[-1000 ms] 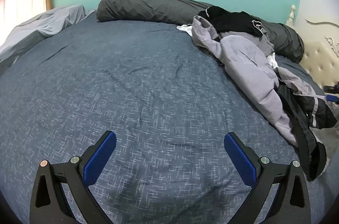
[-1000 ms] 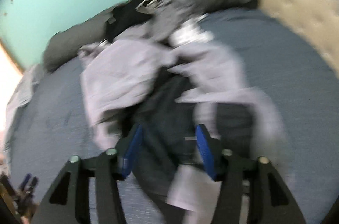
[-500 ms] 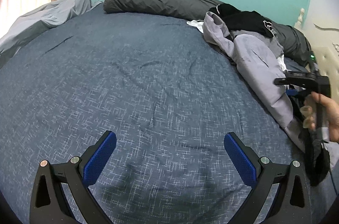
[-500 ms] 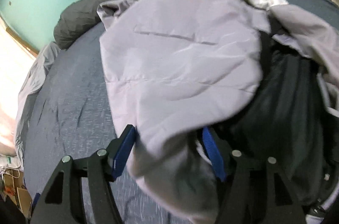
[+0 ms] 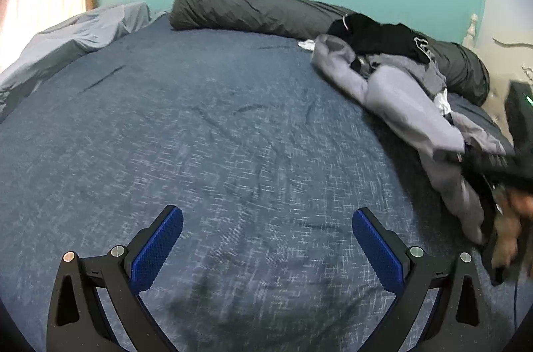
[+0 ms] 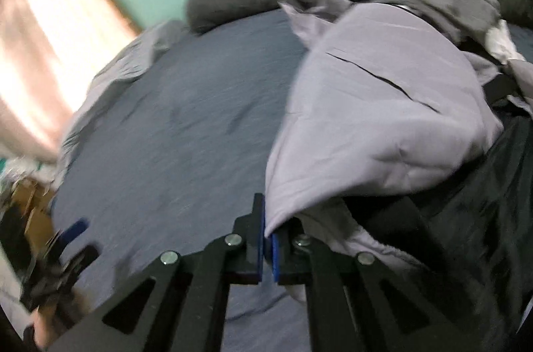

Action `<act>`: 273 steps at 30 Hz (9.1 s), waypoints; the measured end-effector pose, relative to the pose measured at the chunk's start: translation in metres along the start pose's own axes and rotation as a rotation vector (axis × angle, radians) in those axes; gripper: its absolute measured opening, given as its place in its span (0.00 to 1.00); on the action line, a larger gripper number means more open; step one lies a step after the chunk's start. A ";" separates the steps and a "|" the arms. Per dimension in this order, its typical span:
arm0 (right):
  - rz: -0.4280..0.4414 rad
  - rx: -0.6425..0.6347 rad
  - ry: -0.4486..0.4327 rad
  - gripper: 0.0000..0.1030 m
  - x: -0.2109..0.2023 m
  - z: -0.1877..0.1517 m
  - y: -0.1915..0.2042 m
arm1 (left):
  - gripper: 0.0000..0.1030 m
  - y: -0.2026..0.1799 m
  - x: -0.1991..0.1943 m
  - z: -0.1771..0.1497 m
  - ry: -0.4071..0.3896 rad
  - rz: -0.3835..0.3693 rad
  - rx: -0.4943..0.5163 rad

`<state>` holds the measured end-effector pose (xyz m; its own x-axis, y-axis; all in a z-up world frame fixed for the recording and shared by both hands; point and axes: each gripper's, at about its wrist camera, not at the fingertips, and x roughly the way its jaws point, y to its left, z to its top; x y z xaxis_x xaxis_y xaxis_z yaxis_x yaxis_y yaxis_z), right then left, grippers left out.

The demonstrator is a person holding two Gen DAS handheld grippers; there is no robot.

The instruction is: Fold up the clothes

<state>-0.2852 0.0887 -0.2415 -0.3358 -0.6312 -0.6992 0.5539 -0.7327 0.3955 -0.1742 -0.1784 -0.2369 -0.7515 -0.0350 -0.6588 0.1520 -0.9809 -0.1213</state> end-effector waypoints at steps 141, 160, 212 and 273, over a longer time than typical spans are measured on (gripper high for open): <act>-0.397 0.391 -0.107 0.60 -0.229 -0.094 -0.241 | 0.05 -0.097 0.034 0.010 0.327 -0.348 0.268; -0.538 0.353 -0.111 0.11 -0.309 -0.147 -0.230 | 0.05 0.005 -0.029 0.016 0.305 -0.216 0.212; -0.400 0.085 0.196 0.39 -0.108 0.001 -0.246 | 0.14 -0.273 0.166 0.009 0.464 -0.332 0.647; -0.534 0.193 -0.032 0.43 -0.277 -0.015 -0.271 | 0.09 -0.145 0.079 0.109 0.272 -0.278 0.362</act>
<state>-0.3310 0.4660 -0.1638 -0.5557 -0.1659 -0.8147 0.1525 -0.9836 0.0963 -0.3254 -0.0601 -0.1910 -0.5306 0.2395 -0.8131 -0.2966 -0.9511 -0.0866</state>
